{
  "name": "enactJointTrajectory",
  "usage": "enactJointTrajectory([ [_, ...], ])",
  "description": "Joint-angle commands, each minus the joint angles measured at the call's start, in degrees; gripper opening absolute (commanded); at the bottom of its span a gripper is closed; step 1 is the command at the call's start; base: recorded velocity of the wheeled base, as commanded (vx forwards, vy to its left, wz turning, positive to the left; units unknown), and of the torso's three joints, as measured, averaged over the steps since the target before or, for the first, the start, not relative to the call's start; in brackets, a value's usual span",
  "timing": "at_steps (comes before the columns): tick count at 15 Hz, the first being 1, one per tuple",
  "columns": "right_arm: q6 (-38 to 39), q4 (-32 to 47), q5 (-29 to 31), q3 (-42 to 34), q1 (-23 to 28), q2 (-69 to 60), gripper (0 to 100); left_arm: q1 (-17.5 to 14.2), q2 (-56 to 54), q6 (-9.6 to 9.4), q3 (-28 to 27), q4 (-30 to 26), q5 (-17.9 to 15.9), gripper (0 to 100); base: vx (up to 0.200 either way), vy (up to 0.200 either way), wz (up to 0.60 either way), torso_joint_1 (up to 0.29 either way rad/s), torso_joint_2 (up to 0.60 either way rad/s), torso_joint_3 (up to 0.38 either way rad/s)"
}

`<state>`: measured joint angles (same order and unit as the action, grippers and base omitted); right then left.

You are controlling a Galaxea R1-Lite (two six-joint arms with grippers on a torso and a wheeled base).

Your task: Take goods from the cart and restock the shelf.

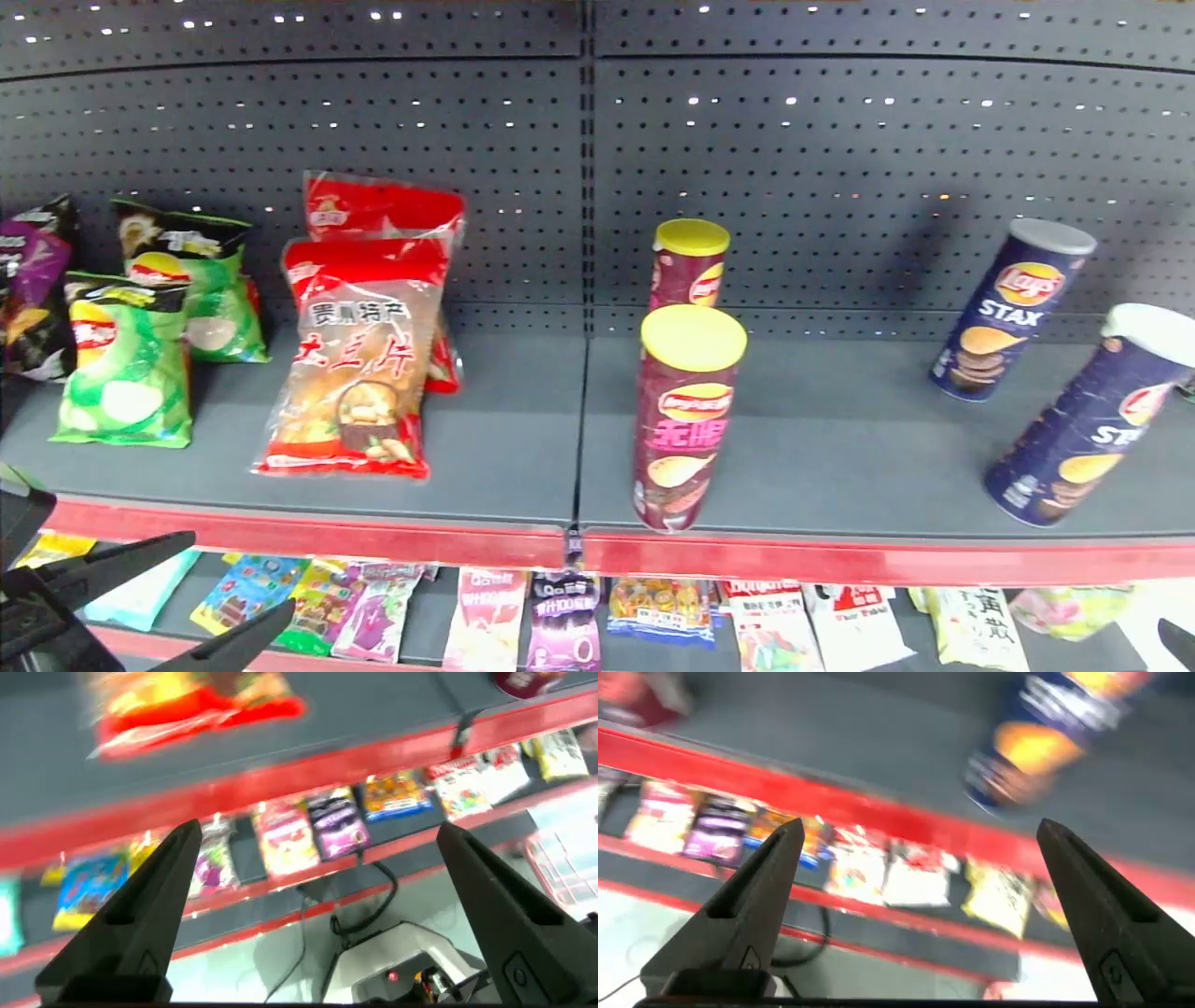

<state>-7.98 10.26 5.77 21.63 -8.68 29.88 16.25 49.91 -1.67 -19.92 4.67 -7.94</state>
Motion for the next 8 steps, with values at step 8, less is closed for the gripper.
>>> enactJointTrajectory([
  [8, 2.0, -0.9, -0.2, -1.1, 0.1, -0.5, 100, 3.7, 12.5, -0.44, -3.5, 0.4, 1.9, 100, 0.0, 0.0, -0.07, 0.0, 0.0, 0.0],
])
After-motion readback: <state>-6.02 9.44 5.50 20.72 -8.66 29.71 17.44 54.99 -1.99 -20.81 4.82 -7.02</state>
